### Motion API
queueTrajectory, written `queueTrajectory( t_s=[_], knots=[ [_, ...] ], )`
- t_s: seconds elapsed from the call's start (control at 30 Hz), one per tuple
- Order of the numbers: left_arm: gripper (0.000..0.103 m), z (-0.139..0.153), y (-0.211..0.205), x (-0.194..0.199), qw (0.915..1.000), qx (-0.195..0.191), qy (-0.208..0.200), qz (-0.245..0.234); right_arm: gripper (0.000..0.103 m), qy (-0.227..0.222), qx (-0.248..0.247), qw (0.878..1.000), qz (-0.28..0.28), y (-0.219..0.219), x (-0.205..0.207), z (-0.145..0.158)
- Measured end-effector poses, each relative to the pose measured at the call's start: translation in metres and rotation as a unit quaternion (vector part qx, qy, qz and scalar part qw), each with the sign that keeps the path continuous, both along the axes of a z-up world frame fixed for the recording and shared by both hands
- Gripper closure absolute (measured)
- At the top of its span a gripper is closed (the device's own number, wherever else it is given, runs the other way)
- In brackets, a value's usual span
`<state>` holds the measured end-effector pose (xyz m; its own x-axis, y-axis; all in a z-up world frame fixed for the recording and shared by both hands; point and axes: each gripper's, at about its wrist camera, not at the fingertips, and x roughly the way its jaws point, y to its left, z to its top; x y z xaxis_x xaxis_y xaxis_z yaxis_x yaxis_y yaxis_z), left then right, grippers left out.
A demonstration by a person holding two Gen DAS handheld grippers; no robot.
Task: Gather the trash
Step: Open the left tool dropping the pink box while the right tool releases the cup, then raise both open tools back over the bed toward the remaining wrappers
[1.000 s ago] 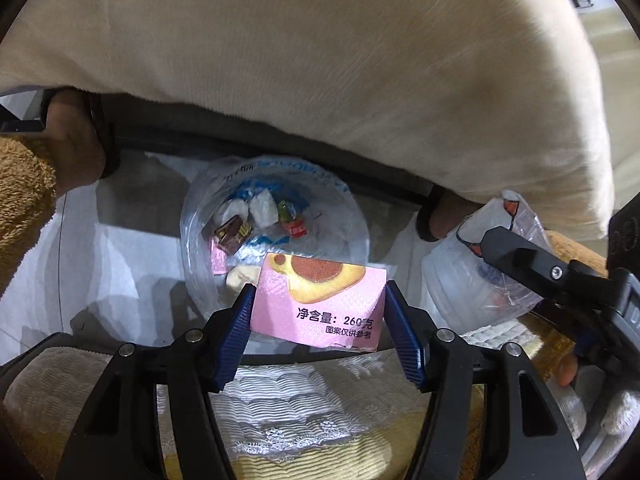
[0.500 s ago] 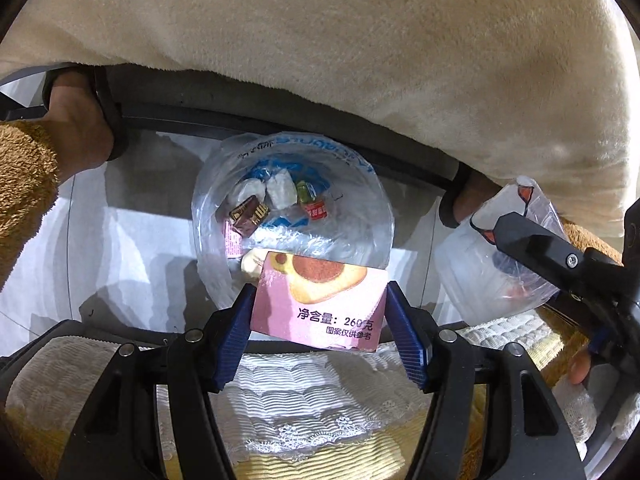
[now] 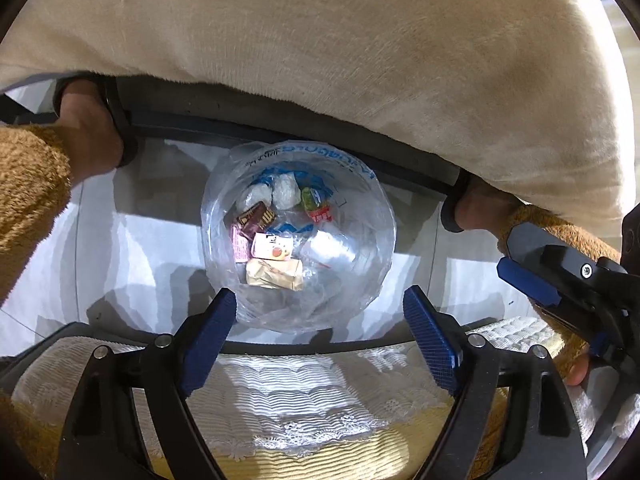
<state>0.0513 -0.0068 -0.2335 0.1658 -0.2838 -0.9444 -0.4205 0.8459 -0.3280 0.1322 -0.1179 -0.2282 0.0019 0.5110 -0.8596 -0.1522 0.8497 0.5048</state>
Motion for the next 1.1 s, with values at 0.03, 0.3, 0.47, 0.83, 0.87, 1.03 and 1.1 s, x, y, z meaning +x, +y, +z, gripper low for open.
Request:
queueTrajectory(
  t_s=[0.03, 0.3, 0.47, 0.83, 0.87, 1.03, 1.1],
  knots=[
    [0.019, 0.003, -0.001, -0.001, 1.0, 0.006, -0.006, -0.004, 0.021, -0.003, 0.003, 1.0, 0.001, -0.001, -0.002, 0.001],
    [0.019, 0.033, -0.005, -0.015, 0.998, 0.024, -0.056, -0.015, 0.021, -0.036, 0.026, 0.999, 0.012, -0.012, -0.017, 0.023],
    [0.019, 0.067, -0.003, -0.03, 0.9915, 0.023, -0.128, -0.013, 0.021, -0.083, 0.052, 0.995, 0.029, -0.02, -0.033, 0.05],
    [0.019, 0.136, 0.026, -0.047, 0.9625, -0.001, -0.271, 0.002, 0.021, -0.281, 0.061, 0.953, 0.095, -0.02, -0.062, 0.125],
    [0.019, 0.143, 0.029, -0.048, 0.959, 0.005, -0.283, 0.001, 0.021, -0.29, 0.061, 0.95, 0.099, -0.018, -0.061, 0.131],
    [0.019, 0.174, 0.045, -0.04, 0.9462, 0.049, -0.32, -0.005, 0.021, -0.336, 0.047, 0.932, 0.127, -0.008, -0.047, 0.154],
    [0.019, 0.184, 0.051, -0.035, 0.9412, 0.072, -0.33, -0.014, 0.021, -0.356, 0.038, 0.923, 0.139, -0.003, -0.039, 0.163]
  ],
)
